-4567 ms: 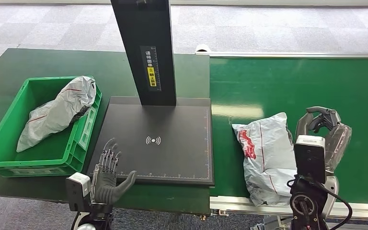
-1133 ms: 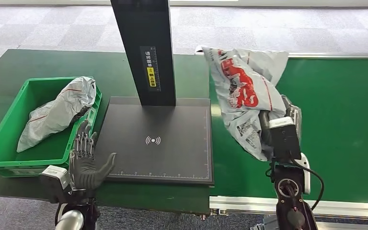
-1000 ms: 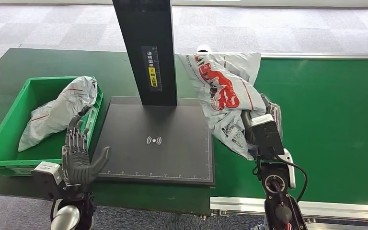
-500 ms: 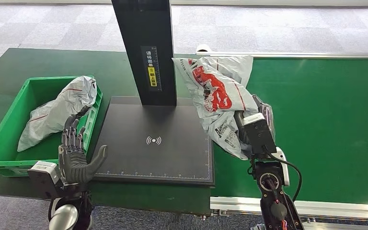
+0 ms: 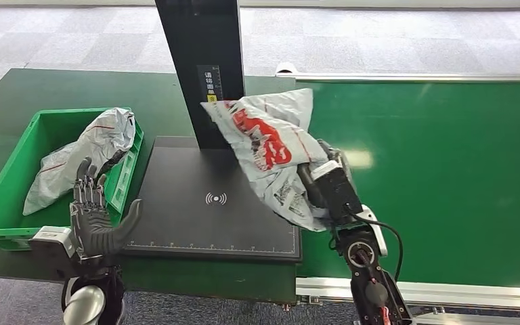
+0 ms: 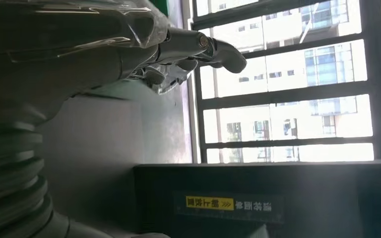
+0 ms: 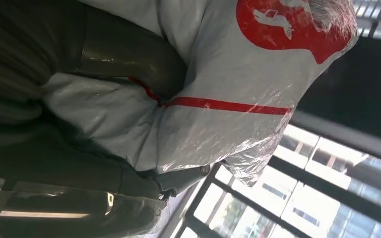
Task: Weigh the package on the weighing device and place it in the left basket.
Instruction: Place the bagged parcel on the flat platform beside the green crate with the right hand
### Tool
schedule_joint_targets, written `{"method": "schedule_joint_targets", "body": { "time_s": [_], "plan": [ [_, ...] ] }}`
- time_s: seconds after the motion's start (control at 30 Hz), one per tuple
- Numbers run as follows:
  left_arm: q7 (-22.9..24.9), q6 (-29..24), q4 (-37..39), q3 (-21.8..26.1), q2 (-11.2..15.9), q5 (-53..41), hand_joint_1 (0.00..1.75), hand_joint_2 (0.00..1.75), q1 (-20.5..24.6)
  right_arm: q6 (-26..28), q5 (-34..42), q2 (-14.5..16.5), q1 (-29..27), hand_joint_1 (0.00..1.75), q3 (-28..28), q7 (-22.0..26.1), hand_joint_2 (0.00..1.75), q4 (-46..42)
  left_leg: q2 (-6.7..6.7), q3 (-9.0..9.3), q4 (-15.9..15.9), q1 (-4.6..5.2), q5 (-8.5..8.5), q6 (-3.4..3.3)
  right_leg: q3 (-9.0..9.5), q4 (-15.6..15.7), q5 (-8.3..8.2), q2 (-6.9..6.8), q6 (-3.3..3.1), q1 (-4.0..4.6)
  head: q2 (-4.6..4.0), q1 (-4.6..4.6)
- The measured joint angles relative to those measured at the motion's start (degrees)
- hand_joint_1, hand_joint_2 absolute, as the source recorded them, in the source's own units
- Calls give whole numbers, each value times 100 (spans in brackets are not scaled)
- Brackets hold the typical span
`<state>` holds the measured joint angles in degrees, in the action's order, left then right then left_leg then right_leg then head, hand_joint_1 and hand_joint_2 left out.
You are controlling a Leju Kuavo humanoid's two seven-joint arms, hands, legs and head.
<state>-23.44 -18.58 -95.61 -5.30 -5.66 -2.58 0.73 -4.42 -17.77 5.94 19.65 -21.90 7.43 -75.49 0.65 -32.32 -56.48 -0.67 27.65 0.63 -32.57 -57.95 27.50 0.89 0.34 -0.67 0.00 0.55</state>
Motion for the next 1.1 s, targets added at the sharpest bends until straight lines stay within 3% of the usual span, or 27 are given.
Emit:
{"method": "schedule_joint_targets", "body": {
  "time_s": [0.03,0.17,0.3,0.53,0.9,1.1],
  "plan": [
    [18,-21,-48,70,-13,-37,0,175,4,-49,37,93,36,169,-147,5,175,142,2,-1,0,-4,-1,1,0,-1,1,-1,-1,4,0,-1],
    [67,-47,-232,312,-65,-157,0,175,-49,-57,154,389,154,0,-630,-56,175,675,5,-4,0,-9,-1,2,-1,-2,3,-4,-3,10,0,-1],
    [155,44,-349,482,-132,-245,0,175,-119,-25,361,500,309,0,-861,-189,175,1210,5,-6,0,-7,-1,2,0,0,3,-5,-2,7,0,-3],
    [245,187,-462,643,-263,-370,0,175,-164,-60,600,574,407,0,-983,-5,175,1922,9,-6,-1,-2,-1,2,0,2,0,-8,0,1,0,-2],
    [270,382,-497,709,-333,-422,0,175,-192,-29,646,606,469,0,-994,-4,175,2154,7,-4,-1,-4,-1,2,-1,2,1,-7,0,4,0,-3],
    [355,737,-496,436,-343,-531,0,175,-192,56,860,582,396,0,-975,90,175,1931,7,-4,-3,-3,-1,2,-2,2,0,-6,0,1,0,-2]
  ]
}}
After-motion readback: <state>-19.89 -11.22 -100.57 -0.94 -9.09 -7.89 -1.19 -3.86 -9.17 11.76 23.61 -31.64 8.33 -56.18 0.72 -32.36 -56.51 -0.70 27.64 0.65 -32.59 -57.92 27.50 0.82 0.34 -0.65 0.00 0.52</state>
